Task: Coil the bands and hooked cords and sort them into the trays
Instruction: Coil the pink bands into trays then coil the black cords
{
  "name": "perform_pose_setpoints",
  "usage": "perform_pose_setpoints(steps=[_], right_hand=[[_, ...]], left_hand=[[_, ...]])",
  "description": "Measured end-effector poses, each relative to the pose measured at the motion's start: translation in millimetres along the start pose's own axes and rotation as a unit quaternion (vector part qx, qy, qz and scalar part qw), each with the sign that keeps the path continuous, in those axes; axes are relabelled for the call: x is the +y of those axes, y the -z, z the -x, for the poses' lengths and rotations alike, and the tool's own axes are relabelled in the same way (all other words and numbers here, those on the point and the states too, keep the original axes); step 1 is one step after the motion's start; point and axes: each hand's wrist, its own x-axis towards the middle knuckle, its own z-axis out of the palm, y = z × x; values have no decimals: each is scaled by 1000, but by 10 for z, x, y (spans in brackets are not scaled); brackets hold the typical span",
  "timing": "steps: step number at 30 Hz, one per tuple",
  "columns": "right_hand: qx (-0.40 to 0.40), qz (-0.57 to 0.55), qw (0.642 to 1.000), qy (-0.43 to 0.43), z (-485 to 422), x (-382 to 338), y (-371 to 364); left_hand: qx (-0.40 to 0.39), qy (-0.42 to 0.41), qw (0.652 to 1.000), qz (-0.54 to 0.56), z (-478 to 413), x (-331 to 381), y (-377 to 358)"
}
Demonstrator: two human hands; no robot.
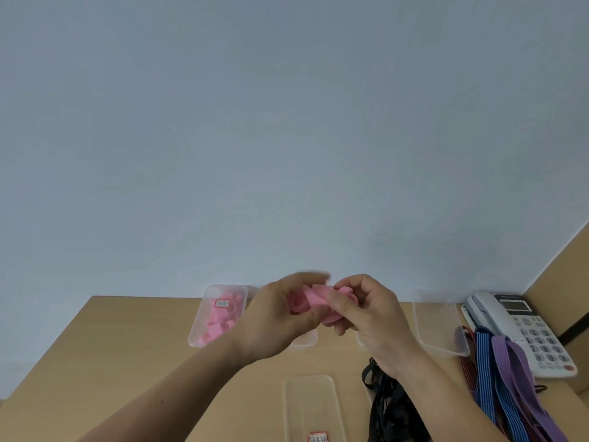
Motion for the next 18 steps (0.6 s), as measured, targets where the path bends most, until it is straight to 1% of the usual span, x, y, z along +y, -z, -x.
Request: perform_pose_setpoints(steps=[2,4,6,13,15,18], right_hand=[[-21,-24,999,-8,-1,-19,33],[-50,-78,996,-9,-6,-16,77],[-62,-91,994,-2,-10,6,91],[16,-53,998,30,-26,123,-83],[37,-32,998,36,-47,169,-133],[62,-29,997,48,-63,218,-233]], left_hand=[[22,-5,999,23,10,8,4],[57,6,997,57,16,11,13],[76,18,994,80,12,5,31],[110,59,978,169,28,-102,39],[119,68,973,185,33,-151,50],[132,74,966,207,52,-211,77]])
